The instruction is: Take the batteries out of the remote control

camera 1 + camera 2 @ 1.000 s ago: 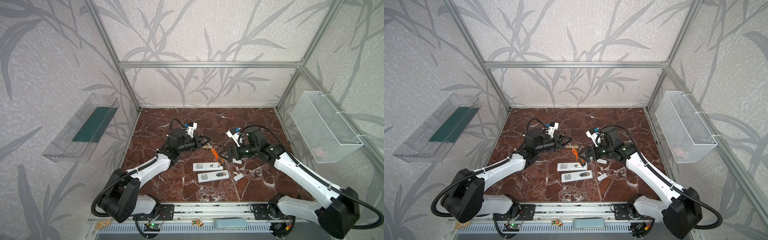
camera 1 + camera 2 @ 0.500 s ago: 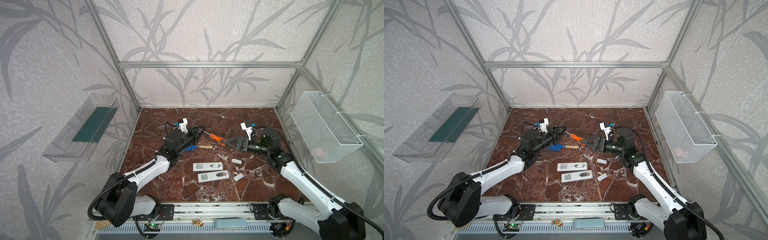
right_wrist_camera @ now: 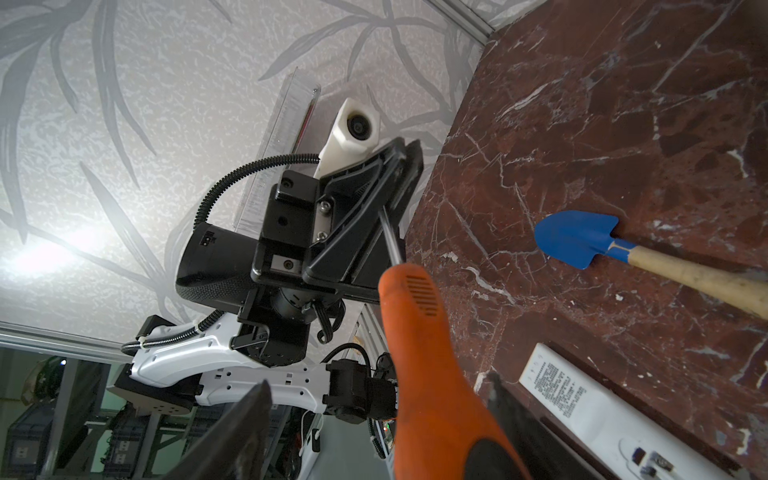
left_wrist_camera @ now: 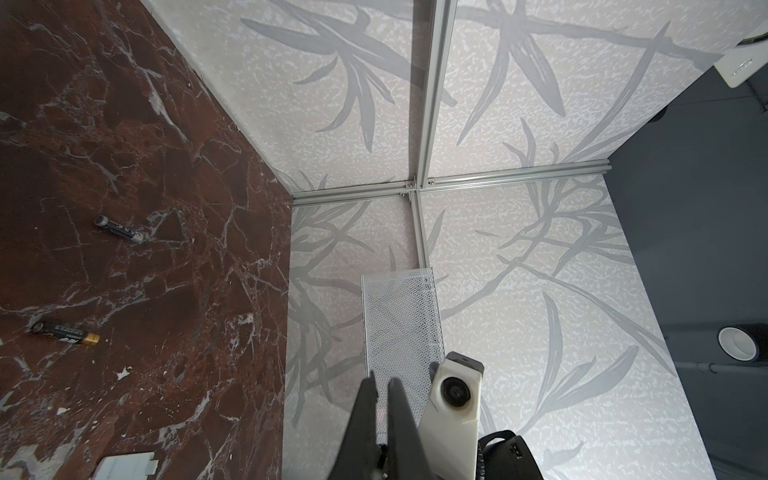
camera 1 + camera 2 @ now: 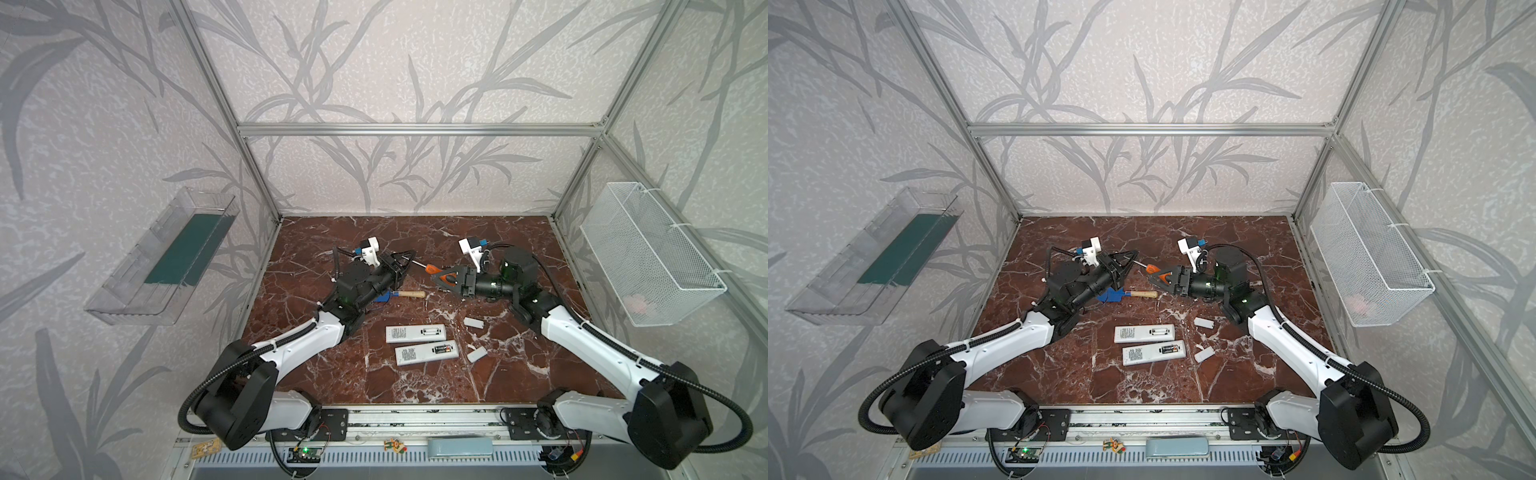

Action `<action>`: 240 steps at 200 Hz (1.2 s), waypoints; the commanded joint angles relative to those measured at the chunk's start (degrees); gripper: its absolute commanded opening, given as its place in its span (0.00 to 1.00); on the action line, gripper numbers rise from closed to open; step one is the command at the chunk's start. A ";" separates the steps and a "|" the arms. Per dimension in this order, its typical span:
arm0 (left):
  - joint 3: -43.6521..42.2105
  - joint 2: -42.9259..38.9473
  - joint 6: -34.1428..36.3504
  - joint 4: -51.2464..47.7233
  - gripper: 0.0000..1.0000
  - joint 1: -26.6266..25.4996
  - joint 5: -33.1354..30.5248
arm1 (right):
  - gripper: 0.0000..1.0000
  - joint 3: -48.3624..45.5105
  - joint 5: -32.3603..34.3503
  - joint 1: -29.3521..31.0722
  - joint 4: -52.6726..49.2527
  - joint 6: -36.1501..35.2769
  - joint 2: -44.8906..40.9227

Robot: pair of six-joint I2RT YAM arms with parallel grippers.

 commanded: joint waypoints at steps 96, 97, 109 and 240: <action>-2.04 1.24 -2.99 5.25 0.00 -0.18 -0.92 | 0.24 -2.30 6.50 0.20 9.15 2.50 -2.78; -2.06 1.25 -2.99 5.32 0.00 -0.23 -0.90 | 0.23 -2.27 6.38 0.19 9.15 2.51 -2.76; -2.33 1.41 -3.25 5.60 0.00 -0.21 -0.95 | 0.14 -2.20 5.92 0.23 8.99 2.64 -2.56; 0.02 -17.72 42.93 -51.02 0.73 13.18 11.83 | 0.00 16.19 11.11 -8.84 -56.04 -37.04 -8.80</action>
